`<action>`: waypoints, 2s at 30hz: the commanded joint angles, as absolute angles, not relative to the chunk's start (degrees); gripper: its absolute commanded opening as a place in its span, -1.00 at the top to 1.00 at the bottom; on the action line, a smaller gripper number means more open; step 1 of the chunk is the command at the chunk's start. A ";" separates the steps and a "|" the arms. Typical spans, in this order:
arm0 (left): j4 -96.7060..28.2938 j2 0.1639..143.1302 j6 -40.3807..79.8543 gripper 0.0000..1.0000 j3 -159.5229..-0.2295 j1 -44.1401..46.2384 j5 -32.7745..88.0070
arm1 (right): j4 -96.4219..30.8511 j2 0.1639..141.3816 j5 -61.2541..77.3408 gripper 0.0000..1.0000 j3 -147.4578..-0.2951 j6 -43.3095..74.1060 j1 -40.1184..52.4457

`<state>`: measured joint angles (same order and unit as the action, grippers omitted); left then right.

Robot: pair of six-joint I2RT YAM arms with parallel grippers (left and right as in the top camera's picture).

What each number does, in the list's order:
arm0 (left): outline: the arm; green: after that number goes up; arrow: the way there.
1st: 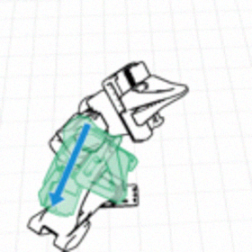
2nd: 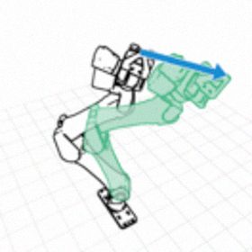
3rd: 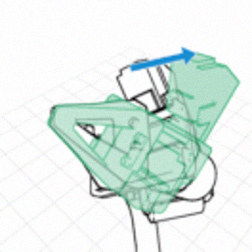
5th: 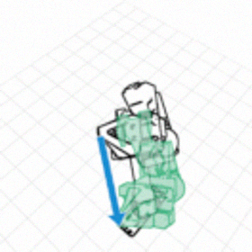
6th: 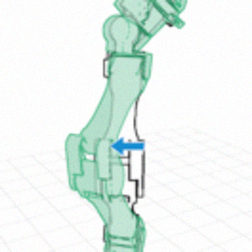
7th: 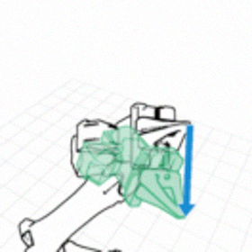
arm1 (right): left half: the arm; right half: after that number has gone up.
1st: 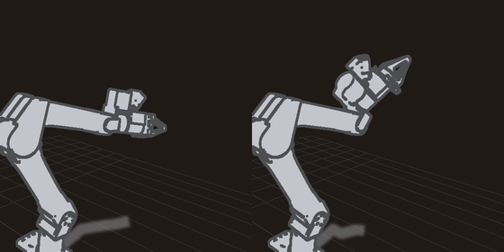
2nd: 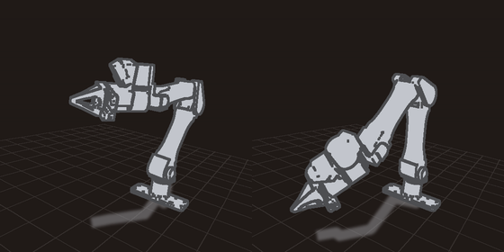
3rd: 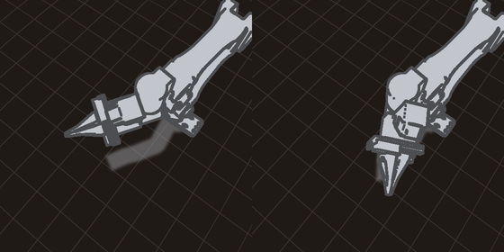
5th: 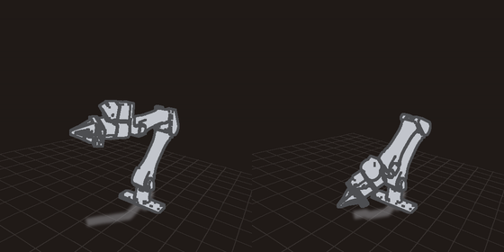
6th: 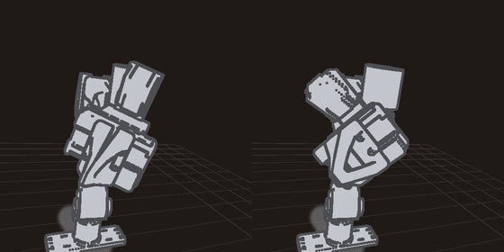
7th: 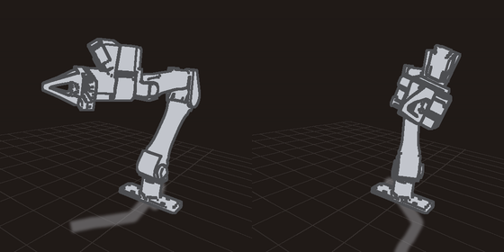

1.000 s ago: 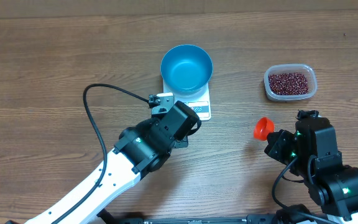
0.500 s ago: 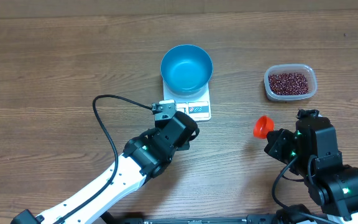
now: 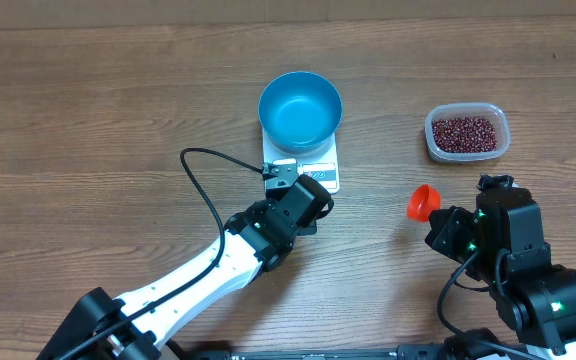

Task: Scoop item into bowl and weigh 150g on scale
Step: 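Move the left gripper forward to the scale's button panel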

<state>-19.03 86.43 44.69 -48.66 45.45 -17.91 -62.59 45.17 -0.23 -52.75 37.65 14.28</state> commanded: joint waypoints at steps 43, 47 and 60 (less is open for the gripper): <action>-9.30 87.81 32.73 0.91 -48.14 46.26 -19.31 | -61.17 44.97 -0.36 0.93 -54.50 37.41 14.50; -8.82 87.85 32.73 0.91 -48.14 46.26 -21.82 | -61.30 44.97 -0.38 0.93 -54.50 37.41 14.50; -7.18 89.73 32.73 0.92 -48.14 46.26 -23.11 | -61.19 44.97 -0.38 0.93 -54.50 37.41 14.50</action>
